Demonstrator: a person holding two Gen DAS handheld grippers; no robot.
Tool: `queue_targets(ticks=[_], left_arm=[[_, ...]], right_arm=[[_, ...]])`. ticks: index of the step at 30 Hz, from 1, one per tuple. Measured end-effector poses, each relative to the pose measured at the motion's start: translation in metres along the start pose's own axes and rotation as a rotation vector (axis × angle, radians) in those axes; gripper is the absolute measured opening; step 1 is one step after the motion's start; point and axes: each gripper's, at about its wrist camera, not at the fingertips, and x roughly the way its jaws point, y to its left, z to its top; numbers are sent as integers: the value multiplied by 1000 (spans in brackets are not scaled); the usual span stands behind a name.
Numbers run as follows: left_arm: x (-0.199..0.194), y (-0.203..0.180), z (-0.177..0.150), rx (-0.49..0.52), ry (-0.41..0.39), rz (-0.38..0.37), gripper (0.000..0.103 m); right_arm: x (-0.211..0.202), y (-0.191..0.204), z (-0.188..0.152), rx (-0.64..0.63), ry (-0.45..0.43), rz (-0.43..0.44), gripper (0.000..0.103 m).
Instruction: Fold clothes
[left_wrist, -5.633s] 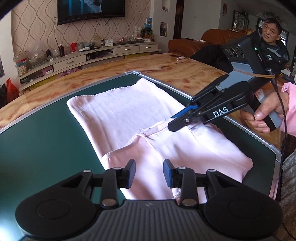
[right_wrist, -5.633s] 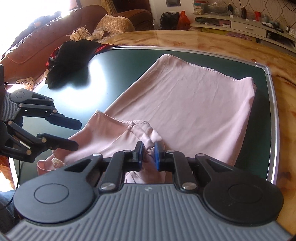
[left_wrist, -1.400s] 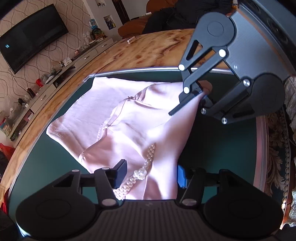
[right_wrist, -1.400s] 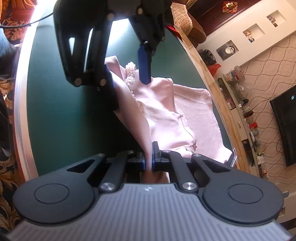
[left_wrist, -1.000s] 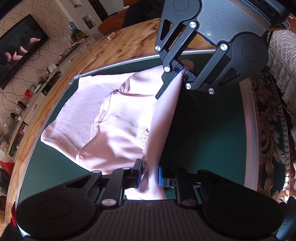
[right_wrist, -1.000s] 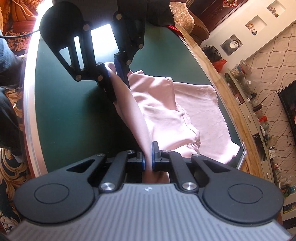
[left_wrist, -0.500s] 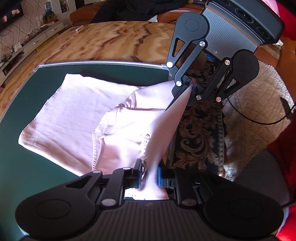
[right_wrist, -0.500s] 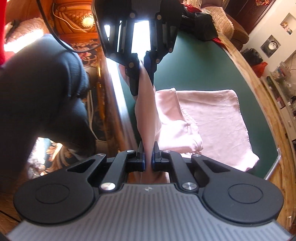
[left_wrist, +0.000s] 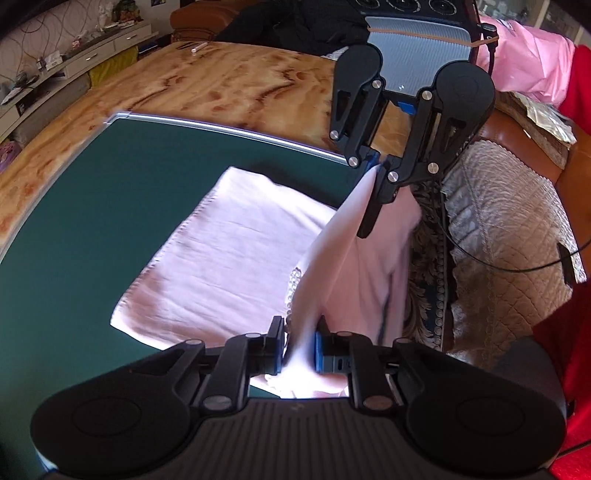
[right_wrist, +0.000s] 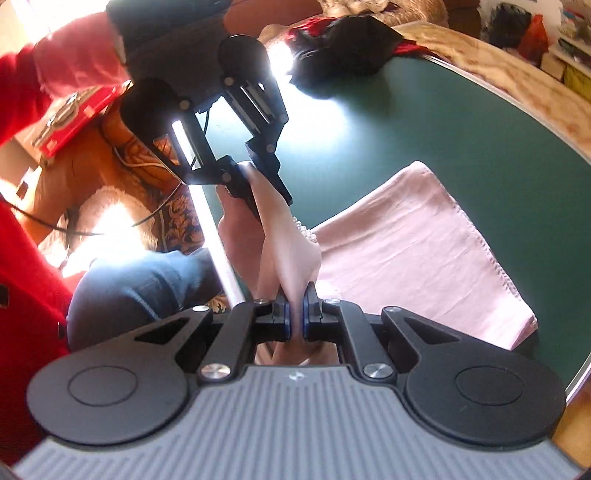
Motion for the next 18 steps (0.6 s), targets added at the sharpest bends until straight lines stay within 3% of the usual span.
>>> queue_targets(ticks=[5,11,13,14,17,18], left_arm=[[43,69,13,-45,12,14,17],[63,108,7,-96,16,39,22],[62,114,4,-110,16,71,32],[61,117,1,-116,15,91,35],[56,124,-7,-155,1,135,40],[53,125,-10,-165,-5,156,41]], right_arm=[[34,-99,11,141,27,30,8],[60,-155,14,185,27,8,9],[61,-162,12,187,22,-24,18],[61,-165,11,188,19,-40,28],[51,-166,4,199,-6,-73,37],[47,-166,2,206,-19,-95,45]])
